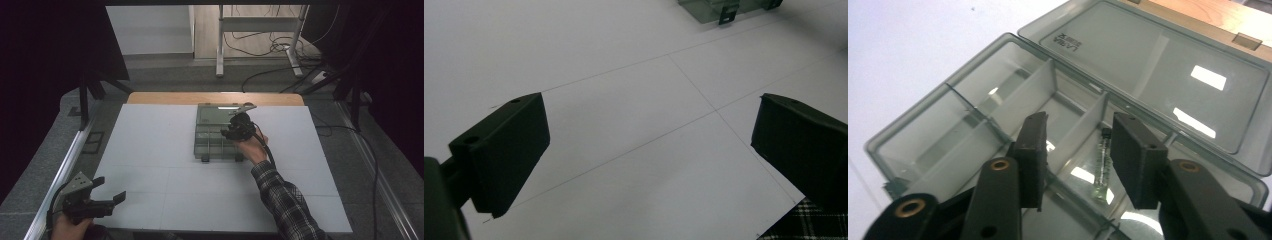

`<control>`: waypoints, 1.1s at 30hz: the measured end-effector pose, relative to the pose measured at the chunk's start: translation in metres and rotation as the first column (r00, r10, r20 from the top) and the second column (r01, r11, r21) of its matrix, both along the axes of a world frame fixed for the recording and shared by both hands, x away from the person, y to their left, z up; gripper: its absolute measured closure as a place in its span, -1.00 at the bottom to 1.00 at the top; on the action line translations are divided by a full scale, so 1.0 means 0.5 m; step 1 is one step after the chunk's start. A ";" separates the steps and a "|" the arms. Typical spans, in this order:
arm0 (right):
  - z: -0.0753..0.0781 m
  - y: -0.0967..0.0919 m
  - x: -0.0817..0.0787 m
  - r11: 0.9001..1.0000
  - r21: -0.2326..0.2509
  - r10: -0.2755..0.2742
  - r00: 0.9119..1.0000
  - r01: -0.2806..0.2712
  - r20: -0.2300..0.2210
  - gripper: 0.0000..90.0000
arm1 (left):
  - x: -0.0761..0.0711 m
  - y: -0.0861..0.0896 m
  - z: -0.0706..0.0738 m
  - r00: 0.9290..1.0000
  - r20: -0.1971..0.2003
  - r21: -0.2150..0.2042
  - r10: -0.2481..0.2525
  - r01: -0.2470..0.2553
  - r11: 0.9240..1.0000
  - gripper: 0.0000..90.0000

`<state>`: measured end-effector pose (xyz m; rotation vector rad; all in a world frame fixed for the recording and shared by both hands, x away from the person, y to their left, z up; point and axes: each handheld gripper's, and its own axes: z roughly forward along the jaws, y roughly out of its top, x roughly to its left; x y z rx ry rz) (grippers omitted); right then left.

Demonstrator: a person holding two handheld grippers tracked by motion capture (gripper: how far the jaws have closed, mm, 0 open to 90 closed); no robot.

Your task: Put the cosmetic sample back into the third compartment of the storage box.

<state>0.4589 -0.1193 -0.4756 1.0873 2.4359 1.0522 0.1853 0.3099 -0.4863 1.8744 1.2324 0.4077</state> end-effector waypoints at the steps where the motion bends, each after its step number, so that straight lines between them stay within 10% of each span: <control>1: 0.002 0.000 -0.002 1.000 0.006 0.001 1.000 -0.001 -0.002 0.21 | 0.000 0.000 0.000 1.000 0.000 0.000 0.000 0.000 1.000 -0.95; 33: 0.011 -0.004 -0.038 0.998 -0.002 0.063 0.995 -0.064 -0.083 -0.31 | -0.001 -0.001 0.000 1.000 0.003 0.001 -0.001 0.001 1.000 -0.95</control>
